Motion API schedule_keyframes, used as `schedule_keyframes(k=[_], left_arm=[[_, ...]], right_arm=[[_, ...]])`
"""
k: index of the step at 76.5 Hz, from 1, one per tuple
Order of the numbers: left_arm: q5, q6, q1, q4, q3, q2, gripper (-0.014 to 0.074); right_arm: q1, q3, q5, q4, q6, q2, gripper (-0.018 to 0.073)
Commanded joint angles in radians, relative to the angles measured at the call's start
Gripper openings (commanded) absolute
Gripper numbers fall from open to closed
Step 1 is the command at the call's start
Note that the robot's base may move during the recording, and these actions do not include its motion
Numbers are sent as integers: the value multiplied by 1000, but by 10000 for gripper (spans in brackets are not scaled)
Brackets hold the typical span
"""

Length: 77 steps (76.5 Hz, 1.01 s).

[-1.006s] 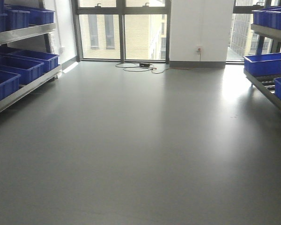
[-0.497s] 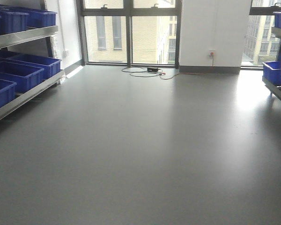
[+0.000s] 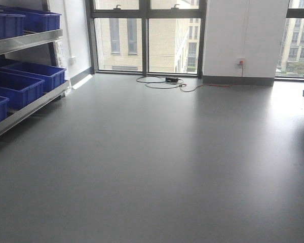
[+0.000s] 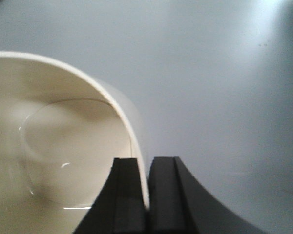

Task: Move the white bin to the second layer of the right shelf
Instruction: 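Drive past the crate shelves toward the window holding the bin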

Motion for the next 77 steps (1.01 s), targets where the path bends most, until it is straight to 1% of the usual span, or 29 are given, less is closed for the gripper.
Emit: schedule_keyframes(k=[1, 77], left_arm=[[-88, -5, -3, 0, 37, -14, 85], [-88, -5, -3, 0, 37, -14, 85]], right_arm=[[-8, -30, -92, 1, 4, 9, 40], [-8, -30, -92, 1, 4, 9, 40]])
